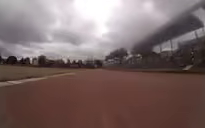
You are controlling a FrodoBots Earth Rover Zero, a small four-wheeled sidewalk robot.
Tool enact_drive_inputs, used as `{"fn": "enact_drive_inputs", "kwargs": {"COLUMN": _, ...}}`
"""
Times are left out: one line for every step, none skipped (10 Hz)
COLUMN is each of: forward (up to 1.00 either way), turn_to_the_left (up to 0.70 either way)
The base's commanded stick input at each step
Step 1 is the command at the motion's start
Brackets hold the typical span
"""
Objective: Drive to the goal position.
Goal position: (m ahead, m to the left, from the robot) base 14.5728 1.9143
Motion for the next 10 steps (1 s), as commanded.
{"fn": "enact_drive_inputs", "kwargs": {"forward": 1.0, "turn_to_the_left": 0.0}}
{"fn": "enact_drive_inputs", "kwargs": {"forward": 1.0, "turn_to_the_left": 0.0}}
{"fn": "enact_drive_inputs", "kwargs": {"forward": 1.0, "turn_to_the_left": 0.0}}
{"fn": "enact_drive_inputs", "kwargs": {"forward": 1.0, "turn_to_the_left": 0.27}}
{"fn": "enact_drive_inputs", "kwargs": {"forward": 1.0, "turn_to_the_left": 0.27}}
{"fn": "enact_drive_inputs", "kwargs": {"forward": 1.0, "turn_to_the_left": 0.0}}
{"fn": "enact_drive_inputs", "kwargs": {"forward": 1.0, "turn_to_the_left": 0.0}}
{"fn": "enact_drive_inputs", "kwargs": {"forward": 1.0, "turn_to_the_left": 0.0}}
{"fn": "enact_drive_inputs", "kwargs": {"forward": 1.0, "turn_to_the_left": 0.0}}
{"fn": "enact_drive_inputs", "kwargs": {"forward": 1.0, "turn_to_the_left": 0.0}}
